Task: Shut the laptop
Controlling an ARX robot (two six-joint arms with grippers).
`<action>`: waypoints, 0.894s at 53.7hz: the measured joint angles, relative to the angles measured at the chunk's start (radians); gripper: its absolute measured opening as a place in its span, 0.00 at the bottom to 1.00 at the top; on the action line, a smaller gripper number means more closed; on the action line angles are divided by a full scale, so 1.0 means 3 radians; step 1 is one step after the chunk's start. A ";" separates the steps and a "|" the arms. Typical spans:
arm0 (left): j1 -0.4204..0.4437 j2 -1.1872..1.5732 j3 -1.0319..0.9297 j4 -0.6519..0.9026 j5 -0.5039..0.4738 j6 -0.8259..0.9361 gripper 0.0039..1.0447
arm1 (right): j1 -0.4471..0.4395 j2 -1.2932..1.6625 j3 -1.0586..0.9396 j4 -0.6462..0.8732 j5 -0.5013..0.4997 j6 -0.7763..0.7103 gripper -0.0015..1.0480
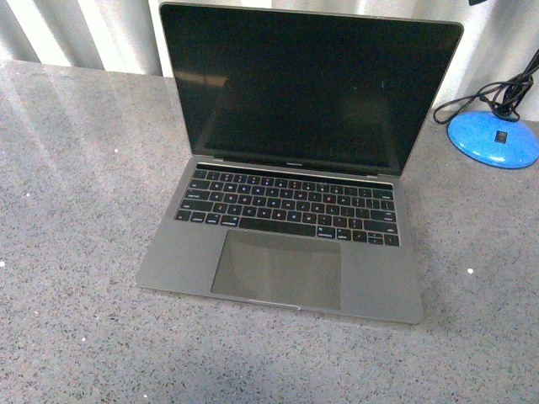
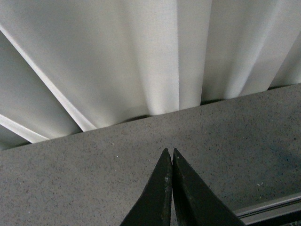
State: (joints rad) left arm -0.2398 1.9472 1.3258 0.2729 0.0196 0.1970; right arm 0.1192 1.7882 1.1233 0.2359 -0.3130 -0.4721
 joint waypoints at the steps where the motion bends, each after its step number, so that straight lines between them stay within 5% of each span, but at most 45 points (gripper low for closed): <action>1: -0.0003 0.0003 0.0005 -0.0018 0.0000 -0.0001 0.03 | 0.0008 0.0014 0.0009 -0.0005 0.0001 -0.0006 0.01; 48: -0.0102 0.0254 0.0114 -0.0094 0.0061 -0.0164 0.03 | 0.0085 0.0244 0.0098 0.0027 -0.0062 -0.0078 0.01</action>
State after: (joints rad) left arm -0.2703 2.0235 1.3602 0.2447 0.0380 0.1478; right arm 0.1448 1.8614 1.1526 0.2440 -0.3317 -0.4953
